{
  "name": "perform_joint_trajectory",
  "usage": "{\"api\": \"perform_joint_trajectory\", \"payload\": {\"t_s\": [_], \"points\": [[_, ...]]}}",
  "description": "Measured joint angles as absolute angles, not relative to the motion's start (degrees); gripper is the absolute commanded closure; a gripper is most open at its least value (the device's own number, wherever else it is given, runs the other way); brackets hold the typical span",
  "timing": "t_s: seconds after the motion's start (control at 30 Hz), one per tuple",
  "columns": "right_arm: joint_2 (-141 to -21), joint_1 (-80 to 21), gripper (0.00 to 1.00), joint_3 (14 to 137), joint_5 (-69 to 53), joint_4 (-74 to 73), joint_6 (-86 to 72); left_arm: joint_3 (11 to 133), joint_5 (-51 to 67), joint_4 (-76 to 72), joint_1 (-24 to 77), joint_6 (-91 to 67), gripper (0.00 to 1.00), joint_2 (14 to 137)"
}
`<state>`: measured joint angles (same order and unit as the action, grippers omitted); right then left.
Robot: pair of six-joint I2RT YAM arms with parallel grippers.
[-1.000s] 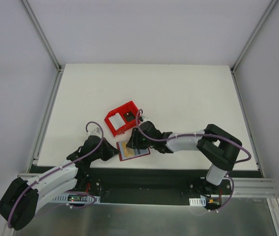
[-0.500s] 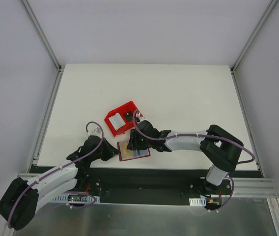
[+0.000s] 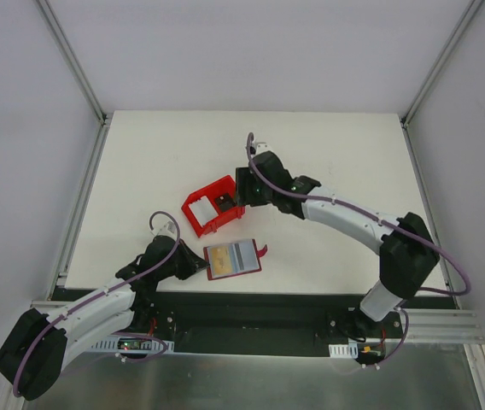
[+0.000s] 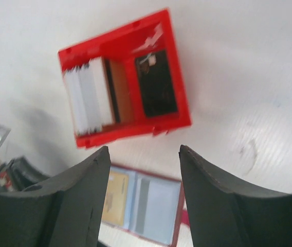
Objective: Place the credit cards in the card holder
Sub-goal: Move the storage box to the center of the board.
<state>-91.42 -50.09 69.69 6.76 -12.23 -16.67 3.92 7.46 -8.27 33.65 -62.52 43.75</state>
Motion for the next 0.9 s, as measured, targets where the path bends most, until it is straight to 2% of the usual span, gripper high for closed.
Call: {"api": "perform_joint_trajectory", "payload": {"t_s": [0.4,0.67,0.9], "points": [[-113.3,-43.3,0.42,90.0,1.0,-21.4,-6.3,3.9,7.5,-8.3,33.6,-62.2,1.00,43.8],[-119.5,-43.2,0.44,96.5,-1.4,-24.7,-3.2,3.9,7.5,-8.3,33.6,-62.2,1.00,43.9],[-120.6,-42.6,0.50,96.7,-0.8,-26.2,-1.4,3.9,7.6,-8.3,33.6,-62.1,1.00,44.0]]}}
